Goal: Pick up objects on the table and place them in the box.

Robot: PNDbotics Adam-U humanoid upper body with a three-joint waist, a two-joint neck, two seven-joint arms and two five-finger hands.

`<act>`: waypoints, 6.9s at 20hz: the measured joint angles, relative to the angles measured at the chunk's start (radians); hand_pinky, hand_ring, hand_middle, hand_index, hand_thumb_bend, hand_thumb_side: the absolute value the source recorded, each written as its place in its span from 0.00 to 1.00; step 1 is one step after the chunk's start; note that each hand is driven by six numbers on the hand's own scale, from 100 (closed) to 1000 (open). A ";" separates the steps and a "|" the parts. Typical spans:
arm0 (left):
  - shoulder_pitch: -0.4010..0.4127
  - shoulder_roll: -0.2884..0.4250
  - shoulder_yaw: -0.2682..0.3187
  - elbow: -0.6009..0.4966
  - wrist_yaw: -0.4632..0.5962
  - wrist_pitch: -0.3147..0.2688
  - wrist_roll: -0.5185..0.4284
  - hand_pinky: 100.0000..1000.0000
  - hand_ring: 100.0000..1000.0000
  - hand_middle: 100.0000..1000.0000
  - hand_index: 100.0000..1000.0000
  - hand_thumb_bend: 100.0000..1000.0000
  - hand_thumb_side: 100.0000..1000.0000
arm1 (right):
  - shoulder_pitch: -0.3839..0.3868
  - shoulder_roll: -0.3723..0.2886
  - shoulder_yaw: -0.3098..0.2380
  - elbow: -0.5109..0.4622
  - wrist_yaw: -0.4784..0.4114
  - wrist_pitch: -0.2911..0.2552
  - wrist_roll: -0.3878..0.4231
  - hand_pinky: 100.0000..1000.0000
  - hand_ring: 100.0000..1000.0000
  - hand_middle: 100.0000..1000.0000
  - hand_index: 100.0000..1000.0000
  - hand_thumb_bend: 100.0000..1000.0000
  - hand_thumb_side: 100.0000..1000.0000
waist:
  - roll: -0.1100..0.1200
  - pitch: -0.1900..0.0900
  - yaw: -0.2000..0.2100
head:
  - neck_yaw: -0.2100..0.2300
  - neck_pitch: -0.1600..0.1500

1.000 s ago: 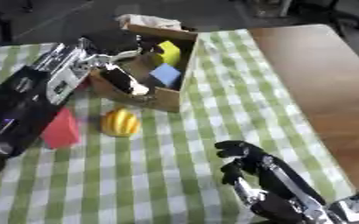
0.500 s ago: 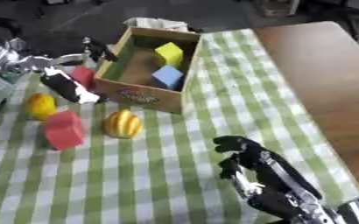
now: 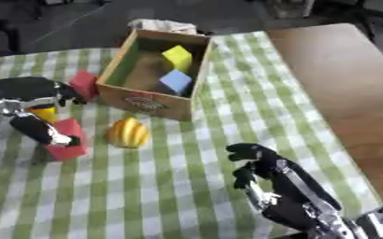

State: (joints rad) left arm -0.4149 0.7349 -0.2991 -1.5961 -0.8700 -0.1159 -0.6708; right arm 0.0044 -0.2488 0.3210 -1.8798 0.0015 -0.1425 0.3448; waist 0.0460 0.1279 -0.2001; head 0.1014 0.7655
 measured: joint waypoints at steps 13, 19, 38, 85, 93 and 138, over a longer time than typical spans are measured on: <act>0.028 -0.015 0.030 0.068 -0.077 0.073 0.109 0.67 0.60 0.67 0.86 0.44 0.32 | 0.001 -0.002 0.000 0.000 0.000 0.001 0.000 0.68 0.45 0.82 0.74 0.00 0.42 | -0.004 -0.002 0.002 | 0.001 0.000; 0.028 -0.019 0.031 0.068 -0.034 0.072 0.130 0.59 0.46 0.47 0.75 0.25 0.25 | 0.001 -0.002 0.000 0.000 0.000 0.002 -0.002 0.68 0.45 0.82 0.74 0.00 0.41 | -0.005 -0.002 0.003 | -0.001 0.000; -0.325 -0.102 -0.012 0.076 0.014 0.076 0.217 0.61 0.49 0.50 0.77 0.29 0.20 | 0.006 -0.003 0.013 0.000 -0.002 0.007 0.003 0.67 0.45 0.81 0.73 0.00 0.42 | -0.012 -0.017 -0.030 | 0.018 0.000; -0.294 -0.058 0.110 0.333 -0.127 -0.051 0.235 0.77 0.72 0.81 0.95 0.41 0.53 | 0.005 -0.003 0.012 0.000 0.000 0.012 0.004 0.67 0.45 0.81 0.73 0.00 0.41 | -0.008 -0.016 -0.003 | -0.006 0.000; -0.232 -0.022 0.161 0.444 -0.113 0.075 0.116 0.74 0.68 0.77 0.93 0.48 0.52 | 0.007 -0.003 0.009 0.000 0.005 0.011 -0.002 0.66 0.45 0.81 0.73 0.00 0.41 | -0.011 -0.017 0.006 | -0.009 0.000; -0.457 -0.287 0.007 0.451 -0.133 0.018 0.245 0.61 0.56 0.57 0.78 0.04 0.19 | 0.014 -0.002 0.019 0.000 0.004 0.017 0.004 0.66 0.45 0.80 0.73 0.00 0.41 | -0.037 -0.016 -0.040 | 0.001 0.000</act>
State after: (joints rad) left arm -0.8723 0.4477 -0.2919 -1.1447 -1.0033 -0.0980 -0.4256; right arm 0.0182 -0.2511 0.3401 -1.8800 0.0057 -0.1251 0.3489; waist 0.0087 0.1115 -0.2402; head 0.1023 0.7655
